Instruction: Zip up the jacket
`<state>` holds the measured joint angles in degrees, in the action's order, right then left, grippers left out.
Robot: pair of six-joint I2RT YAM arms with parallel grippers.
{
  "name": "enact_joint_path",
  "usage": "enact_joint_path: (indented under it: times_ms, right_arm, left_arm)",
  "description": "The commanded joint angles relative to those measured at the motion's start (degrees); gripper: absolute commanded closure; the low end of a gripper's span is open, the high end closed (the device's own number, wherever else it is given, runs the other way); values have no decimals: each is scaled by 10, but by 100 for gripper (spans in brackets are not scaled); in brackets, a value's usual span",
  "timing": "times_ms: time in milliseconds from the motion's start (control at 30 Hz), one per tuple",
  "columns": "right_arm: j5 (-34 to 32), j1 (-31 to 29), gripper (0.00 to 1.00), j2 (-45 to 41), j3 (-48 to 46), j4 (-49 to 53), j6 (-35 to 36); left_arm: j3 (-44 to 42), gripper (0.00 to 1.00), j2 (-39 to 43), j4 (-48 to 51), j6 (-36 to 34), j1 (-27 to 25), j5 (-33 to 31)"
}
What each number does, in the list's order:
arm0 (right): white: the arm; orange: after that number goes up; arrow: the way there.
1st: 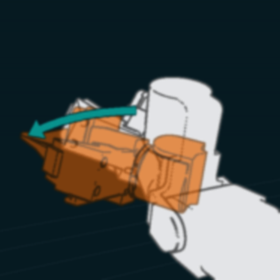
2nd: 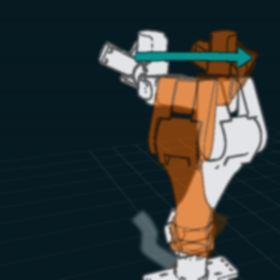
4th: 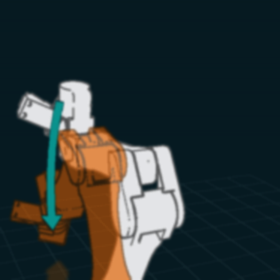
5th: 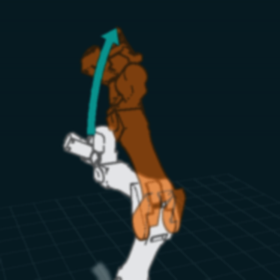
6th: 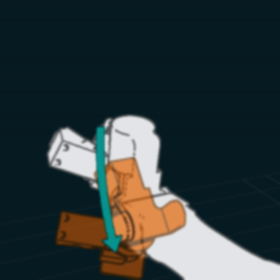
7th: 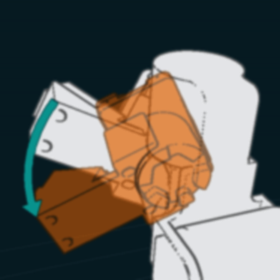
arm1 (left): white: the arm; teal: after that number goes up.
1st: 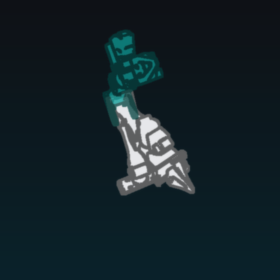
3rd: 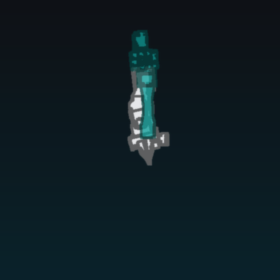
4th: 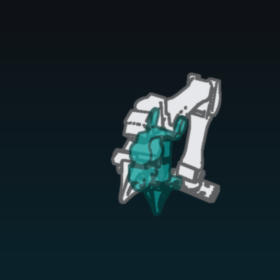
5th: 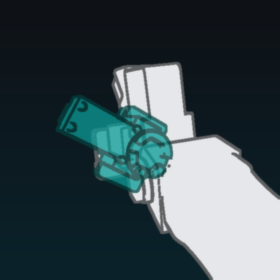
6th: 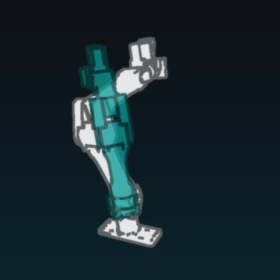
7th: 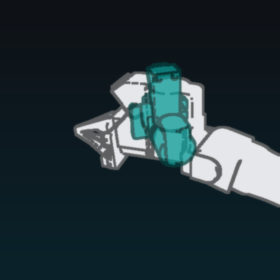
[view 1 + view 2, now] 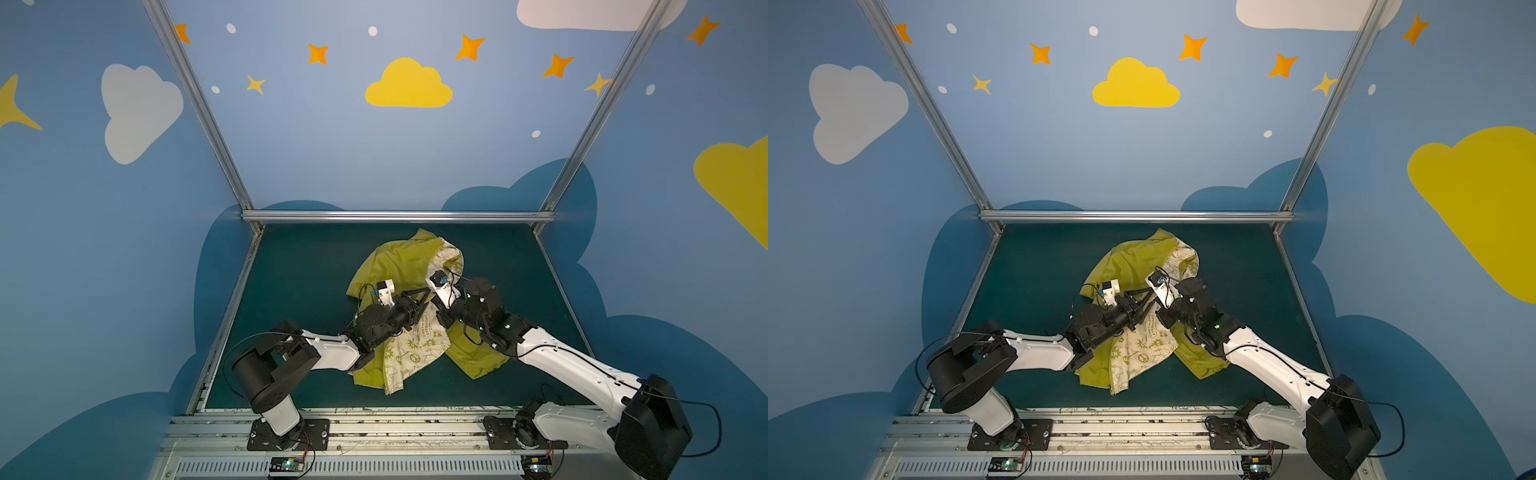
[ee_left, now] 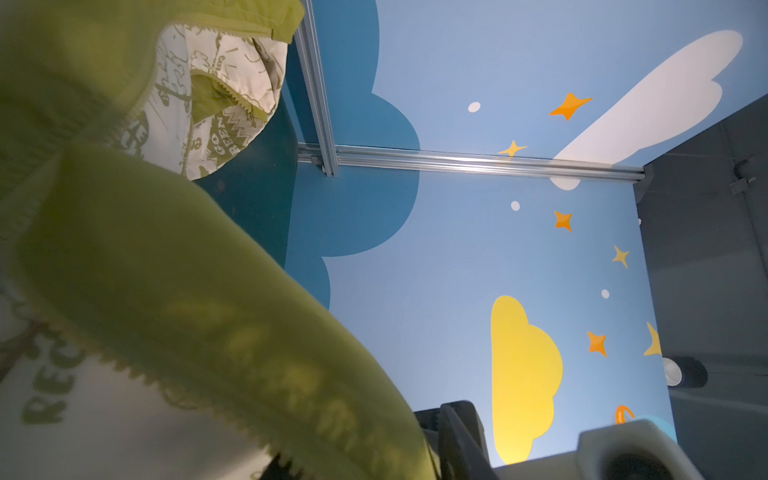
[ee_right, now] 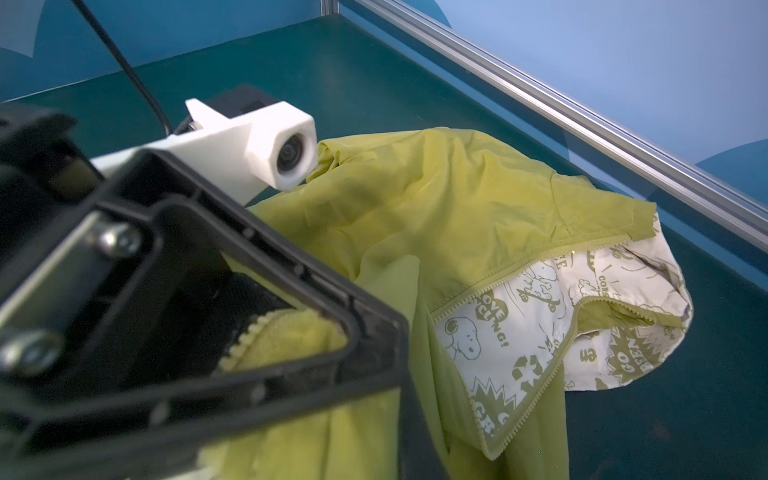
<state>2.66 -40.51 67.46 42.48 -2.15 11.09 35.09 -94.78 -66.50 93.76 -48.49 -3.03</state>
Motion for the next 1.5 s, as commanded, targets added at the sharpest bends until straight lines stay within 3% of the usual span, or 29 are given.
enact_joint_path:
  times_ms: [0,267,367,500,567,667,767,967,1067,1200,1467]
  right_arm:
    - [-7,-4,100,-21,-15,-8,24]
    - [35,-15,100,-60,-36,-16,84]
    - [45,-19,100,-67,-54,-14,97]
    - [59,-20,100,-66,-47,-1,109]
    - [63,-20,100,-63,-42,8,114]
    - [57,-21,100,-55,-42,27,117]
    - [61,-21,100,-56,-42,36,121]
    - [59,-22,100,-50,-42,33,130]
    - [56,-22,100,-41,-24,26,137]
    - [49,-24,100,-28,-24,5,138]
    - [45,-41,100,-25,-28,-11,141]
  left_arm:
    - [-8,57,41,23,-19,9,-7]
    - [5,70,81,124,-44,20,15]
    - [18,75,68,125,-47,27,42]
    - [46,75,38,121,-42,41,108]
    - [43,70,31,108,-34,42,116]
    - [25,51,35,98,-21,46,110]
    - [9,46,60,114,-28,52,102]
    - [-4,44,122,203,-45,52,114]
    - [-42,42,144,201,-20,52,110]
    - [-59,30,169,225,-6,43,113]
    - [-66,29,188,235,5,39,95]
